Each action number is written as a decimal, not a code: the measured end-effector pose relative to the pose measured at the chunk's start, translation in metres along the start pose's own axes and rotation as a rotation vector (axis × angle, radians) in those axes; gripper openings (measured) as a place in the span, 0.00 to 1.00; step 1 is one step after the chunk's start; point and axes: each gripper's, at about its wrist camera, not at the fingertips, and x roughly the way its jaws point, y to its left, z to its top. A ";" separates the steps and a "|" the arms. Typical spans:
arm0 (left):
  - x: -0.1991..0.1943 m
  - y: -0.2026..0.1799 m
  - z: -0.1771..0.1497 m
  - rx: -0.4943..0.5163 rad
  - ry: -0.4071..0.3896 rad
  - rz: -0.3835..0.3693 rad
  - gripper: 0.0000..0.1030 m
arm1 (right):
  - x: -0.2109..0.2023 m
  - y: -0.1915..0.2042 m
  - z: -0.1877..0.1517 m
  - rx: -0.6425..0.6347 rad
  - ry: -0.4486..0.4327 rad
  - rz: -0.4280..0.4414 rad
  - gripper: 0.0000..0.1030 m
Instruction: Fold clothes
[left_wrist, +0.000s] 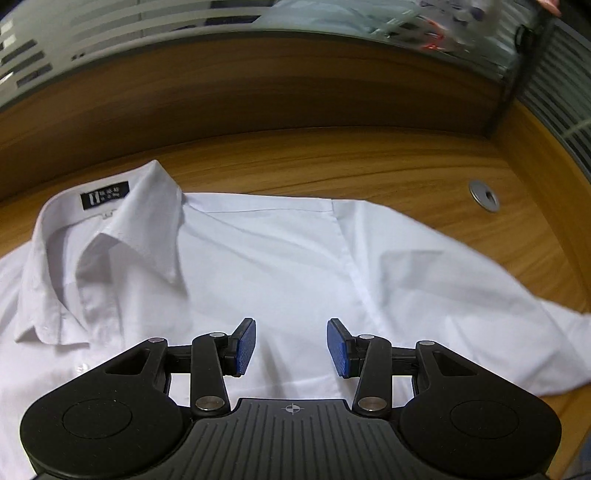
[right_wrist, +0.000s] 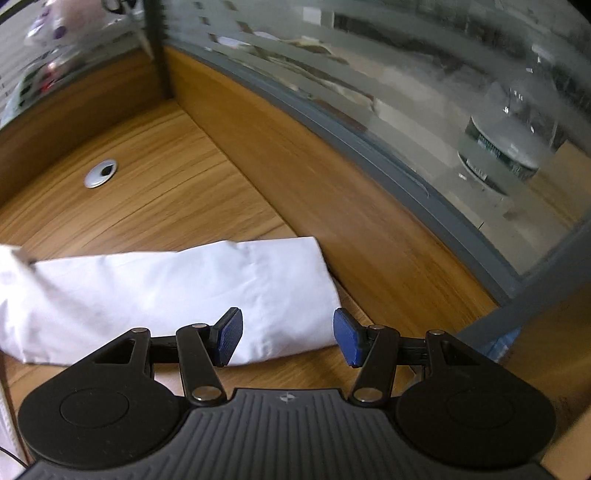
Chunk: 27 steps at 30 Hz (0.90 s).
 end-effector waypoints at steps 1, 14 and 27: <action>0.002 -0.001 0.002 -0.008 0.001 0.004 0.44 | 0.005 -0.004 0.001 0.006 -0.002 -0.003 0.59; 0.016 -0.023 0.009 -0.013 0.037 0.077 0.47 | 0.053 -0.026 -0.006 0.122 0.026 0.052 0.69; 0.033 -0.013 0.015 -0.003 0.057 0.117 0.47 | -0.012 -0.029 -0.010 0.068 -0.041 0.350 0.55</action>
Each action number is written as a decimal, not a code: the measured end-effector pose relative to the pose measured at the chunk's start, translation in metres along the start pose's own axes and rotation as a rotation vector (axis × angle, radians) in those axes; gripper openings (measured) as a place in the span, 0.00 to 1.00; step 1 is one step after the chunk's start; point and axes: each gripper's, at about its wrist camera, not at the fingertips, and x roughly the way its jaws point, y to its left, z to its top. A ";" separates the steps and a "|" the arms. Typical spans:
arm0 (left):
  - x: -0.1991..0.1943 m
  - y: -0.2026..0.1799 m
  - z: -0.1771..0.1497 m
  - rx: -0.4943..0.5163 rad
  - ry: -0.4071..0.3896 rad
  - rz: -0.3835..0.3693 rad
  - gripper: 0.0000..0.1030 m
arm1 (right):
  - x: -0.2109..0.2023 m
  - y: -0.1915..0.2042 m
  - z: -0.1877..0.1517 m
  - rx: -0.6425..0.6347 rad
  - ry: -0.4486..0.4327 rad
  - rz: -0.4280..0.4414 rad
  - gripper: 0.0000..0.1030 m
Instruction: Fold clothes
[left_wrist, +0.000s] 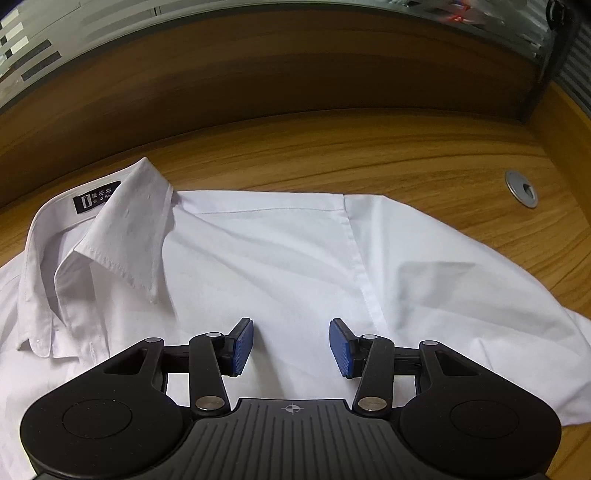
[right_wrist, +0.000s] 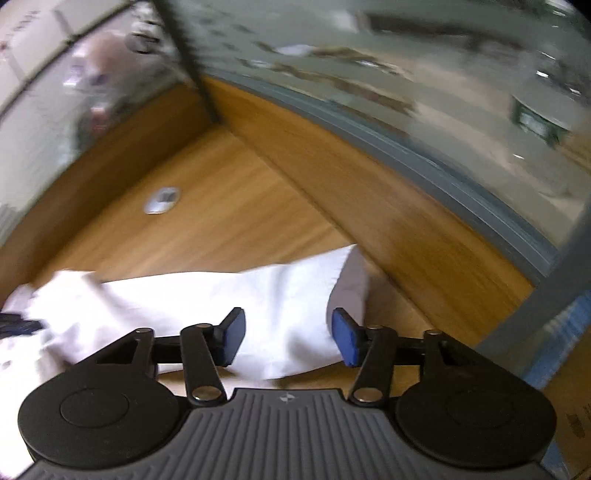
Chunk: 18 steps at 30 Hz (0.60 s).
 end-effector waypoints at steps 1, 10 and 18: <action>0.001 0.000 0.000 -0.004 -0.005 -0.004 0.47 | 0.001 0.001 0.003 -0.009 0.003 0.026 0.53; 0.005 -0.005 0.005 0.017 -0.023 -0.025 0.47 | 0.048 0.010 0.030 -0.077 0.104 -0.037 0.41; 0.006 0.001 0.016 0.021 -0.055 -0.037 0.47 | 0.083 0.024 0.030 -0.193 0.151 -0.067 0.06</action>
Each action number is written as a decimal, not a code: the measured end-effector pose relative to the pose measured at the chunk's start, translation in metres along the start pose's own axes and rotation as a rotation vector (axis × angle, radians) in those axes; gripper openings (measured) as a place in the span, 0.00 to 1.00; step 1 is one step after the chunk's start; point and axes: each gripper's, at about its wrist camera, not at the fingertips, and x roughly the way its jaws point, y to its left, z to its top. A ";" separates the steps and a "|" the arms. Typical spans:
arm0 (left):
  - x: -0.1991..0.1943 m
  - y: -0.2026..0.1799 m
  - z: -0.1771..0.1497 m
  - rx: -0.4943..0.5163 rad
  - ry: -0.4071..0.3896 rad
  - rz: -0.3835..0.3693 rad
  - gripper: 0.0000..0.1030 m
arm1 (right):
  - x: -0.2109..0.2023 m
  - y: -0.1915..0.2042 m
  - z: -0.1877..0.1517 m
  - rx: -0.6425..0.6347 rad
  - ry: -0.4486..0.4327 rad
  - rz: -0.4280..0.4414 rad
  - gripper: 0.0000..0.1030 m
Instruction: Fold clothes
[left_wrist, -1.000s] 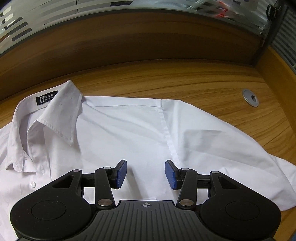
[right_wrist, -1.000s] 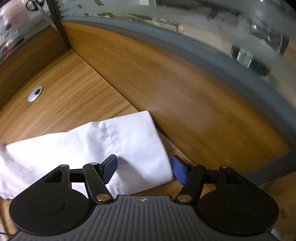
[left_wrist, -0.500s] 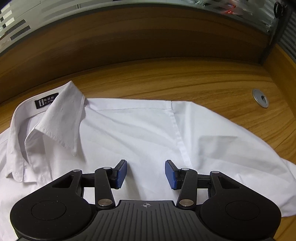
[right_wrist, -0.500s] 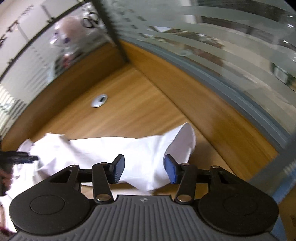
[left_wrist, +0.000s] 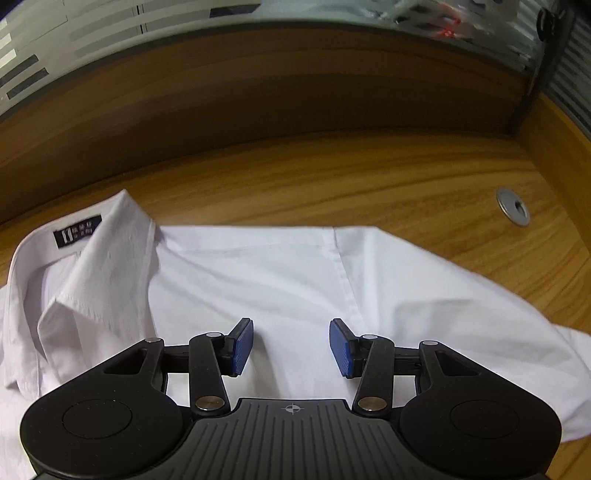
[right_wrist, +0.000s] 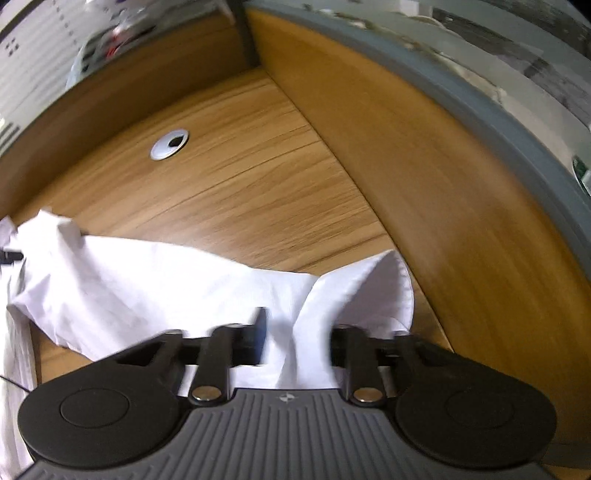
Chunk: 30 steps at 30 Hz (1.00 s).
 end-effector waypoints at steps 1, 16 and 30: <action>0.002 0.002 0.002 -0.003 -0.002 0.000 0.47 | -0.007 0.002 0.001 0.003 -0.020 -0.011 0.06; 0.022 0.014 0.002 0.044 -0.004 -0.031 0.48 | -0.167 0.038 0.042 -0.040 -0.393 -0.198 0.02; -0.053 -0.019 -0.069 0.003 -0.044 -0.299 0.48 | -0.185 0.084 0.071 -0.192 -0.381 -0.267 0.02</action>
